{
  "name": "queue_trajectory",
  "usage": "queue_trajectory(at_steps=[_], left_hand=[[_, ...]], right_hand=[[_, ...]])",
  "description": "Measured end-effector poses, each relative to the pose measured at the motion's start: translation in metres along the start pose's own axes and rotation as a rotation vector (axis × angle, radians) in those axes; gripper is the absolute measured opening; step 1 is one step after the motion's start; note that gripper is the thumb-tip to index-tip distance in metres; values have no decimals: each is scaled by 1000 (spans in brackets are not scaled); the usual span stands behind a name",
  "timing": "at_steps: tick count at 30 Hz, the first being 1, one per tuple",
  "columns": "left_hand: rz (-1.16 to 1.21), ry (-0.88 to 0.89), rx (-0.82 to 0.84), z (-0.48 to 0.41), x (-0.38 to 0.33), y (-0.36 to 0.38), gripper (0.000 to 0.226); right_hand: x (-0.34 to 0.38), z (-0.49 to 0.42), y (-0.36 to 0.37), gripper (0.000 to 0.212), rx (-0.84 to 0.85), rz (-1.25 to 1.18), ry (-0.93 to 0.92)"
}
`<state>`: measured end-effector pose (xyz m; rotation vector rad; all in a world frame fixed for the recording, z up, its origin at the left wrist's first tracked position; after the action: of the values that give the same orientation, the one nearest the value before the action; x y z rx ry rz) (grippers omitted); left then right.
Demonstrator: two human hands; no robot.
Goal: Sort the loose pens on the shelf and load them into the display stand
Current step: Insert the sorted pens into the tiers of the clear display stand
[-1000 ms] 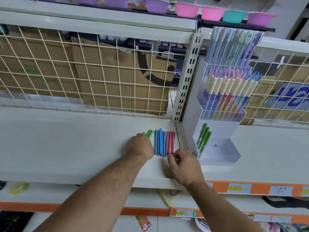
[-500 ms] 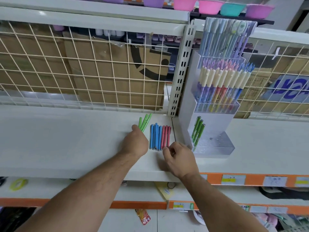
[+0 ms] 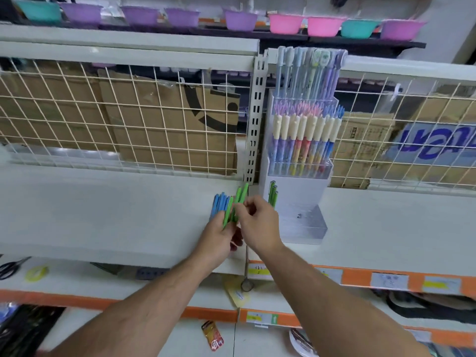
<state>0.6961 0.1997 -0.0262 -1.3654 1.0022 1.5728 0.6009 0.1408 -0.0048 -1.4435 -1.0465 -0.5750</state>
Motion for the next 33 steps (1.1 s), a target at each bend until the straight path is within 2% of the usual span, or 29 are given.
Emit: queue_trajectory(at_steps=[7, 13, 17, 20, 26, 33], left_hand=[[-9, 91, -56, 21, -4, 30, 33], [15, 116, -68, 31, 3, 57, 30], [-151, 149, -144, 27, 11, 65, 13], [-174, 155, -195, 18, 13, 62, 9], [-381, 151, -205, -13, 18, 46, 17], [-376, 167, -181, -30, 36, 39, 13]], right_hand=[[-16, 13, -29, 17, 119, -17, -20], [-36, 18, -58, 16, 163, 3, -51], [-49, 15, -77, 17, 132, 34, -32], [-56, 10, -91, 18, 103, 45, 2], [-56, -12, -115, 14, 20, 73, 49], [-35, -41, -121, 14, -44, 85, 48]])
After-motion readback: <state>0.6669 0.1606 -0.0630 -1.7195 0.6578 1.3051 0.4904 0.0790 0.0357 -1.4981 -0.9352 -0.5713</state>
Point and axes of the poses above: each hand's wrist, its own z-axis away from the middle knuckle, its own y-axis out of the palm, x = y × z, the point moved 2 cm from there along -z, towards the middle knuckle, and after that the axes turned 11 degrees about z, right-handed, at the moved point
